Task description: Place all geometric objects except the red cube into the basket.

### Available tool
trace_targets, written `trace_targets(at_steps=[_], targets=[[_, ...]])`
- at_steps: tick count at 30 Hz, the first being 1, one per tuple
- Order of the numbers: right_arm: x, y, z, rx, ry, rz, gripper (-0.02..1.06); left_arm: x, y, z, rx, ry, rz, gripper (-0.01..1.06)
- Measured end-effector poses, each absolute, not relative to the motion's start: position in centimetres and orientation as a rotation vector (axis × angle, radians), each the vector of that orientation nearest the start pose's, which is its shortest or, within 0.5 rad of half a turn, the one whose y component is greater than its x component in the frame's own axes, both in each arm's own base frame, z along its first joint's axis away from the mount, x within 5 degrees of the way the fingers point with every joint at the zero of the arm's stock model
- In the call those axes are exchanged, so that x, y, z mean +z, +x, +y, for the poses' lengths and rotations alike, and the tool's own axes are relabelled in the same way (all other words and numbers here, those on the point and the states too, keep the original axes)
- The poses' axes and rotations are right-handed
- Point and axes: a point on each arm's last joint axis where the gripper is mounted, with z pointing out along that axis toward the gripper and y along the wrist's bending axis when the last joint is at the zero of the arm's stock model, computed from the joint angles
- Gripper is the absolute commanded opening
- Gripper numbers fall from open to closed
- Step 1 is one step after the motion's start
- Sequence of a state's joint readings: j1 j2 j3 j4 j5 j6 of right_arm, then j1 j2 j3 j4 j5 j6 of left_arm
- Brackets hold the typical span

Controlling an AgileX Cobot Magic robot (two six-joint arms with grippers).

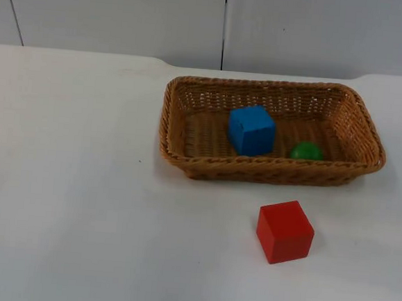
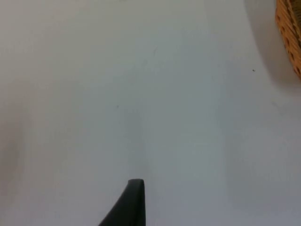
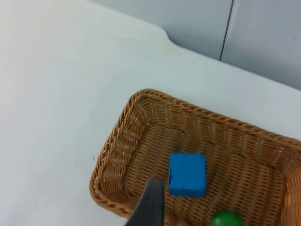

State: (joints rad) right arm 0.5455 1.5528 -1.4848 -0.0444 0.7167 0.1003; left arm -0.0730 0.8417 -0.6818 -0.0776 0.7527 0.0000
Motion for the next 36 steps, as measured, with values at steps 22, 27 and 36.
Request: trace_targets(at_steps=[22, 27, 36], targets=[[37.2, 14.7, 8.8, 0.367, -0.479, 2.049, 0.78, 33.7, 7.2, -1.1, -0.124, 0.085, 2.064, 1.05], [36.1, 10.8, 6.5, 0.384, -0.464, 1.985, 0.78, 34.0, 3.8, -0.9, -0.126, 0.09, 1.972, 1.05], [32.9, 4.8, 2.8, 0.381, -0.47, 1.93, 0.78, 33.2, -0.2, -0.5, -0.112, 0.102, 1.935, 1.05]])
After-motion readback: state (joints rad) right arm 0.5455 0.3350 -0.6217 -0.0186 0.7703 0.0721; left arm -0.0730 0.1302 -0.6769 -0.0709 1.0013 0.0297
